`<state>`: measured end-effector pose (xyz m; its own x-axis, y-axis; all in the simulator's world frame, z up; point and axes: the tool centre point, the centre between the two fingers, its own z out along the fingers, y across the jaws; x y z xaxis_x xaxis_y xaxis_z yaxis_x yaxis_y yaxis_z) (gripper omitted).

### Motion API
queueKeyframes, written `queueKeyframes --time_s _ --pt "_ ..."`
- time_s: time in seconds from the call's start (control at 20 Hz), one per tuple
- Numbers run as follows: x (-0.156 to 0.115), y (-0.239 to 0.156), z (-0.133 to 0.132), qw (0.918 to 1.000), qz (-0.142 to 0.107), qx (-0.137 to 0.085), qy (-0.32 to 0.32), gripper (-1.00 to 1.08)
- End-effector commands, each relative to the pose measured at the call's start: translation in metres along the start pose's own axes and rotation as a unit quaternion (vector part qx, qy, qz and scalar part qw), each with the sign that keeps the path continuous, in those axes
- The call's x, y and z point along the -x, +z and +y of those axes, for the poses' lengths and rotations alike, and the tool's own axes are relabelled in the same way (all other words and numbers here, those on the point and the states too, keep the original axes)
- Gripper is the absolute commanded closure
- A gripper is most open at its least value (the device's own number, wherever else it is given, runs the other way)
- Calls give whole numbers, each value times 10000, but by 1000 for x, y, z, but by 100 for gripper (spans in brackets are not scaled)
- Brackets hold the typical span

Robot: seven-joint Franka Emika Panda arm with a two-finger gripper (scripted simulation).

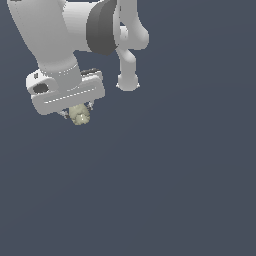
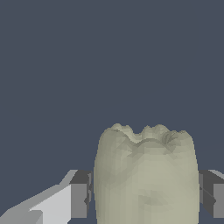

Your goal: Pick up the object and move it to a goal position.

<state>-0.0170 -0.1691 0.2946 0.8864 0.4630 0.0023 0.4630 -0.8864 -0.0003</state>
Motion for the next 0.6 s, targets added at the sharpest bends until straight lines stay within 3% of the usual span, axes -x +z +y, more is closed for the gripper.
queueKeyframes --time_s 0.0,0.55 --pt "8 -19 15 10000 -6 -4 -7 108" --pt "23 -60 51 10000 -11 1 -5 108"
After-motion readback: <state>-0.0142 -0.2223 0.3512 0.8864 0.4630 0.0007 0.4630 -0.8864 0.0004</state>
